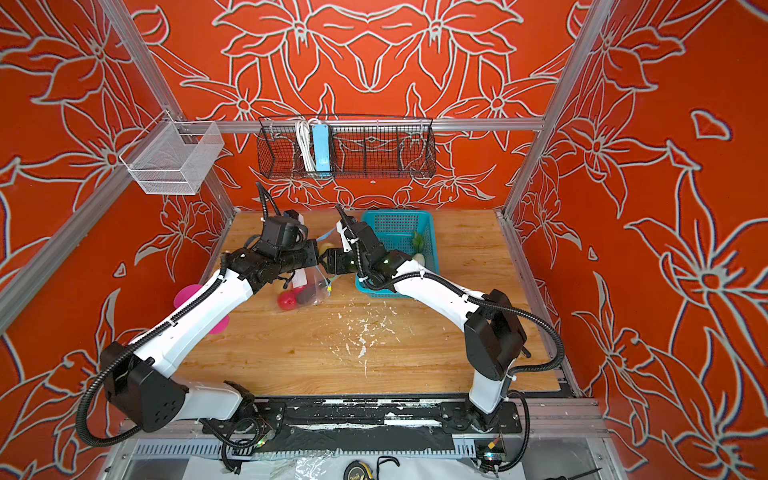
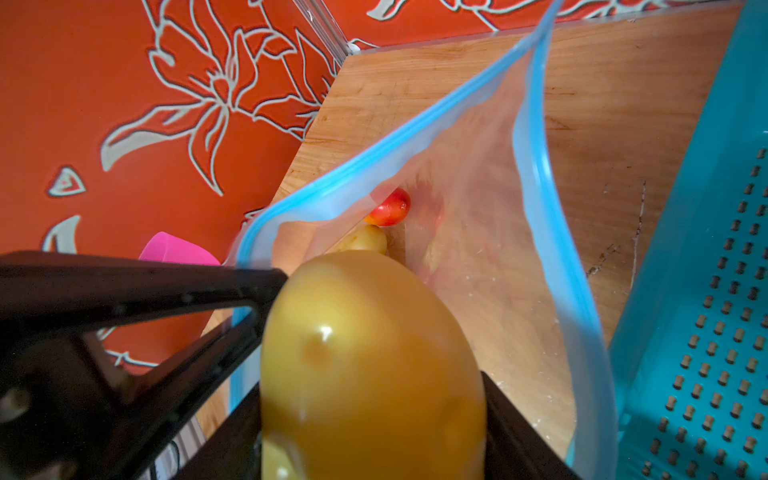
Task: Place the food in the zip-top bag and seal the zipper
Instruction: 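Carry the potato with the right gripper over the bag mouth, then open the right gripper to drop the potato into the bag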
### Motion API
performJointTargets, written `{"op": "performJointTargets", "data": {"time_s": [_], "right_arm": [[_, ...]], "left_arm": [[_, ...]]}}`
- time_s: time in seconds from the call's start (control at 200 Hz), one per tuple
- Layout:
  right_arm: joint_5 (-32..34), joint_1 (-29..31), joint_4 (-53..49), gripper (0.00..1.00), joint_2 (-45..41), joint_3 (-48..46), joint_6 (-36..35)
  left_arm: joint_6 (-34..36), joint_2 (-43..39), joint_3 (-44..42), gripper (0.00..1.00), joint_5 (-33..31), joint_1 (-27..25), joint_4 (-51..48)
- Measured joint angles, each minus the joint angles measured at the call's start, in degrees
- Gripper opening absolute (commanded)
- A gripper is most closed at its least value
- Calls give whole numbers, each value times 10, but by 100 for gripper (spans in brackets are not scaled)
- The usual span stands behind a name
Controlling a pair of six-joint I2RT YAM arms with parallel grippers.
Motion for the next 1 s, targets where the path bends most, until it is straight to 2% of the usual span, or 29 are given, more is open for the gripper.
{"op": "performJointTargets", "data": {"time_s": [0.245,0.32,0.721,0.766,0.786,0.816,1.001], "right_arm": [[2,8,-16,49,21,14,-8],[3,10,-21,55,30,30,-9],[2,12,-24,70,59,81,-9],[3,12,-24,74,59,81,-9],[3,12,-24,86,59,81,-9],[3,12,-24,97,59,81,-6],[3,12,-23,98,54,81,-8]], "left_arm": [[2,-25,0,0,-15,0,-1],[2,-34,0,0,-18,0,-1],[2,-42,0,0,-18,5,-1],[2,-42,0,0,-18,7,-1],[2,-42,0,0,-18,7,-1],[2,-42,0,0,-18,9,-1],[2,-42,0,0,-19,11,-1]]}}
